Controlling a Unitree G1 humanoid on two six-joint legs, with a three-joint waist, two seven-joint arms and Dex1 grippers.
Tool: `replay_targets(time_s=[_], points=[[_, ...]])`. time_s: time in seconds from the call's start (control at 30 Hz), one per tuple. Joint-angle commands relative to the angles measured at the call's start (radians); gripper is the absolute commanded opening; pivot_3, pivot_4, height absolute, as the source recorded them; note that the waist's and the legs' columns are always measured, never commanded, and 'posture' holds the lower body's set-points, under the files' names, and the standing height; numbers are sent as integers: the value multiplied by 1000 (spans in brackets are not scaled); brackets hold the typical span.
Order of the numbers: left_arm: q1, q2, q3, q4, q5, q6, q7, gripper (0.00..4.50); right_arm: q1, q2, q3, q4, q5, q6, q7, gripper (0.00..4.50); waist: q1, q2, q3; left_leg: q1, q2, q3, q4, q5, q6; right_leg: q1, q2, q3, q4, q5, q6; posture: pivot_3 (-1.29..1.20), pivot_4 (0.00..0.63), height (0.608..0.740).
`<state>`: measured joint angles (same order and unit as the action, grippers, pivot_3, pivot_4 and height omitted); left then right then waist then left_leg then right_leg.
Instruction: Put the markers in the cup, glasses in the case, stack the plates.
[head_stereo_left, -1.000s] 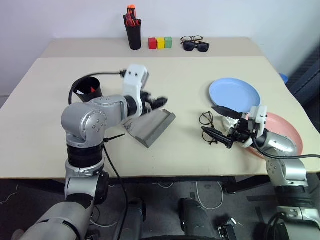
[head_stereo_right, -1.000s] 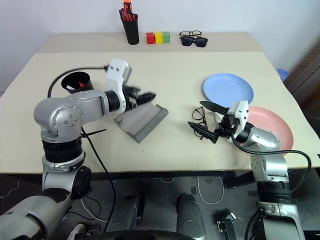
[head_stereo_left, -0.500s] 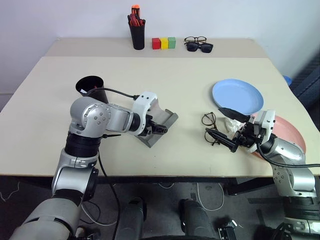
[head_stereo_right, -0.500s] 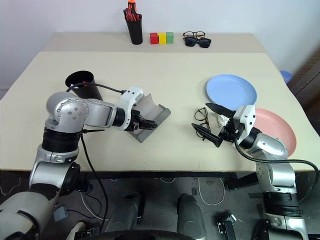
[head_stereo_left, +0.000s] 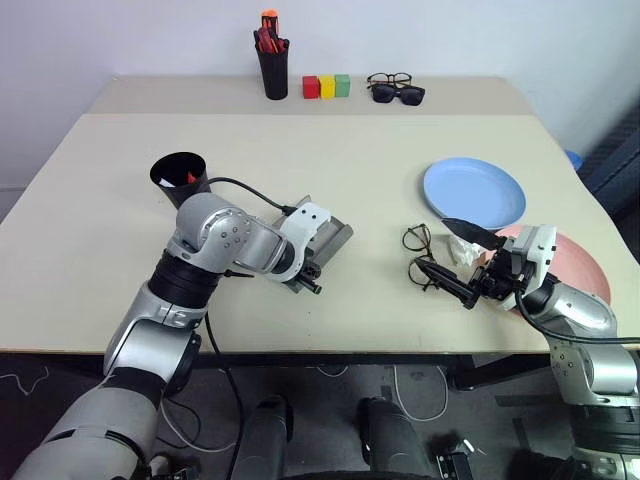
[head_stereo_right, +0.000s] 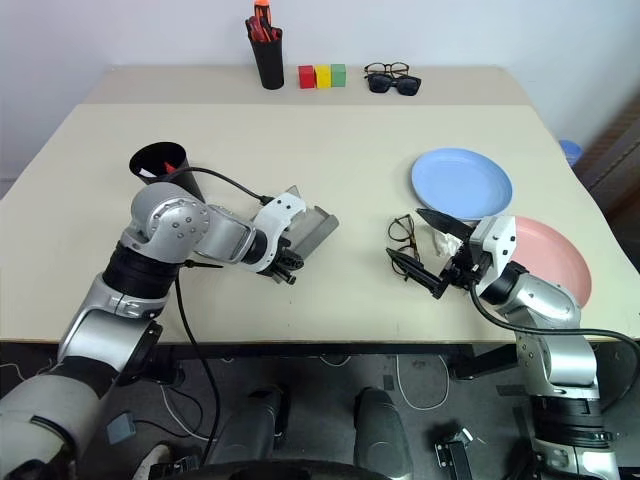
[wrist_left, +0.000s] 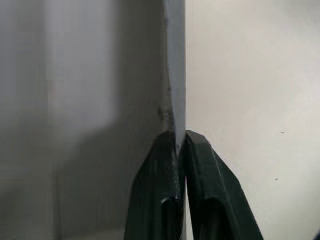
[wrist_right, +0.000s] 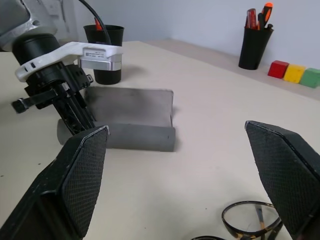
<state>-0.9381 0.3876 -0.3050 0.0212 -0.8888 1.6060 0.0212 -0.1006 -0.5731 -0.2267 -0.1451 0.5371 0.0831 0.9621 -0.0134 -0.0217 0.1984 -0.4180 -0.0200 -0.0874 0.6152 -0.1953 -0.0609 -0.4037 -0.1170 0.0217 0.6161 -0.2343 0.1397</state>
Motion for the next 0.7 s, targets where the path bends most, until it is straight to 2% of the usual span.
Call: replay_targets(time_s=[0.03,0.17,0.37,0.57,0.7], points=[[-26,32,-53,-63,64,-13,-83,478,-1,-12,-31,-50,21,2,-15,4500,-1,0,0,0,0,0,0,0,0,0,0,0,0,0,0,0,150,740],[-55,121,-163,-74,153,-143,-255,478,-8,-11,-26,-55,20,9,-25,4500,-1,0,0,0,0,0,0,0,0,0,0,0,-1,0,-1,0,150,740],[-111,287,-409,-31,393,-520,-664,478,-25,-6,-14,-45,16,10,-27,4500,1,0,0,-3,0,1,0,0,0,-2,0,0,-4,2,-4,0,150,740],[-117,294,-493,98,606,-807,-914,478,-34,-3,-13,-30,13,-1,-19,4500,3,0,0,-7,0,1,-1,0,0,-5,-1,0,-5,2,-4,0,150,740],[-114,254,-474,160,683,-878,-1001,478,-28,-5,-18,-24,13,-10,-10,4500,4,0,0,-7,0,1,-1,0,0,-5,-1,0,-4,2,-4,0,150,740]])
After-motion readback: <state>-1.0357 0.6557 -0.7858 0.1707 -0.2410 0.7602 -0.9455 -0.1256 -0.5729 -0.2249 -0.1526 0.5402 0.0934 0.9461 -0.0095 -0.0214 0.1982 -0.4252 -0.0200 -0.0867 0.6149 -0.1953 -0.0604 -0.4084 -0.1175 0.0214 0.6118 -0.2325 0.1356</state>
